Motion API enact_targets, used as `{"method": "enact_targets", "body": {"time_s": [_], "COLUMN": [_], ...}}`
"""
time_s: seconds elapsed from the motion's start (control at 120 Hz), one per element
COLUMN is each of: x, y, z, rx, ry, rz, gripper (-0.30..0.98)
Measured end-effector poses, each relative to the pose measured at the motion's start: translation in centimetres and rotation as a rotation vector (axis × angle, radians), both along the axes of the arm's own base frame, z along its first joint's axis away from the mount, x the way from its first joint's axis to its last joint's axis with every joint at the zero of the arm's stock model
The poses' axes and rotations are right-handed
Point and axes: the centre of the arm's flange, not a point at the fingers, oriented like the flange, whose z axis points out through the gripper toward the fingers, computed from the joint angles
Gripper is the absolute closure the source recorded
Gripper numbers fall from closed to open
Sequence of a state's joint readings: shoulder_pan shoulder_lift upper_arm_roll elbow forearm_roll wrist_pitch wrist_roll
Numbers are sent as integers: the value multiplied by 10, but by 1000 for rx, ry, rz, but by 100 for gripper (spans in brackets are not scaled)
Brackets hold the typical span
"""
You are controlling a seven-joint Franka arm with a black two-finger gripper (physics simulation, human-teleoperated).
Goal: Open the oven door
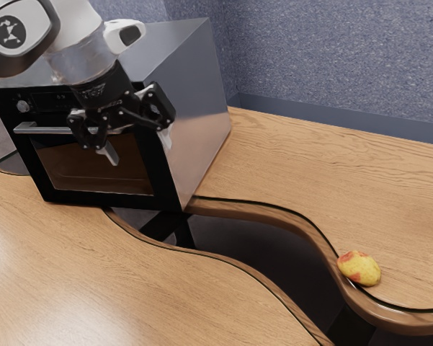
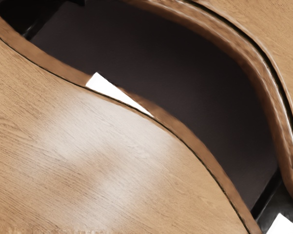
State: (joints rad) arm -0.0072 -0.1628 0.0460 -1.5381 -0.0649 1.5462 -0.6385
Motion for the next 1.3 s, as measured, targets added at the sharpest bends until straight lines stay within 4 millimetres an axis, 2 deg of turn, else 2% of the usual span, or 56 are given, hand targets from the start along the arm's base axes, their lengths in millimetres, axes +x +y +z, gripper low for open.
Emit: {"method": "enact_targets", "body": {"time_s": [0.108, 0.15, 0.183, 0.25, 0.317, 0.383, 0.442, 0.575, 0.633, 0.7, 0.733, 0.758, 0.8, 0.825, 0.85, 0.875, 0.958, 1.133, 1.3], "x": [2, 9, 17, 40, 54, 23, 11, -17, -30, -61, -61, -48, -12, 5, 14, 17, 21, 30, 37], "y": [4, 14, 40, 106, 167, 208, 252, 342, 370, 364, 350, 319, 246, 212, 192, 185, 190, 216, 254], "z": [-1, -7, -2, 15, 17, -8, -25, -33, -35, -24, -20, -17, -17, -19, -22, -23, -33, -56, -82], "rx": [-51, -64, -53, -40, -36, -59, -84, -125, -134, -125, -113, -115, -132, -138, -142, -143, -143, -157, -168], "ry": [16, 20, -11, -99, -169, -182, -214, -322, -355, -395, -411, -418, -414, -408, -406, -408, -405, -396, -380], "rz": [258, 363, 473, 692, 879, 1031, 1162, 1416, 1501, 1553, 1548, 1503, 1380, 1325, 1299, 1296, 1337, 1430, 1520], "gripper": [0, 0, 0, 0, 0, 0, 0, 0, 0, 0, 0, 0, 0, 0, 0, 0, 0, 0, 0]}}
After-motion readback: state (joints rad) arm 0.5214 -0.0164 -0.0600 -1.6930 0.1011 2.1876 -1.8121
